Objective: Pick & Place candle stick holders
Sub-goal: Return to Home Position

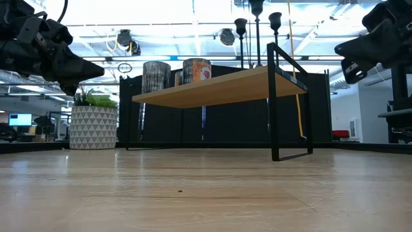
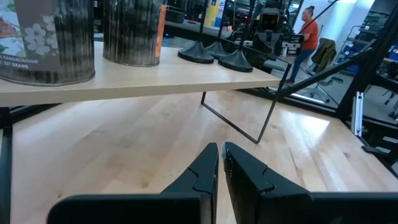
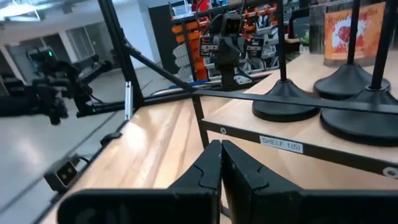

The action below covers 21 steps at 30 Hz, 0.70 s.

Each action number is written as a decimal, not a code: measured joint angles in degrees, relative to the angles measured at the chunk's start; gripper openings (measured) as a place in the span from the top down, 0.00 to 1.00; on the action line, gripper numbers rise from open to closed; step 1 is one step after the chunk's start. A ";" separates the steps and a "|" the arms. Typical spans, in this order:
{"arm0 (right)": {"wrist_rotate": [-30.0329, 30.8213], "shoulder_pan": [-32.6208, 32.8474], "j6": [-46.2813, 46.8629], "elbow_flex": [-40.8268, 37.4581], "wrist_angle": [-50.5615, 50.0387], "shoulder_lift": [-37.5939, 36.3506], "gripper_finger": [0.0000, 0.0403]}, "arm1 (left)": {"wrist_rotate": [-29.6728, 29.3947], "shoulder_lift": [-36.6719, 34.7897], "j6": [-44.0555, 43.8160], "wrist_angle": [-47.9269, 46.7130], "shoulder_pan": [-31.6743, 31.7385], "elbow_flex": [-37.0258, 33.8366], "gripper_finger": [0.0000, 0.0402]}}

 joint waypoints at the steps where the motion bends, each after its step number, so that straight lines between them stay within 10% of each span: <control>1: 0.04 0.00 -0.93 0.00 -0.15 0.00 1.00 | 0.00 0.01 0.10 0.00 0.02 0.00 0.92; 21: 0.17 0.00 0.02 0.00 -0.15 0.02 1.00 | -0.20 0.02 -0.60 2.51 0.00 -0.17 0.92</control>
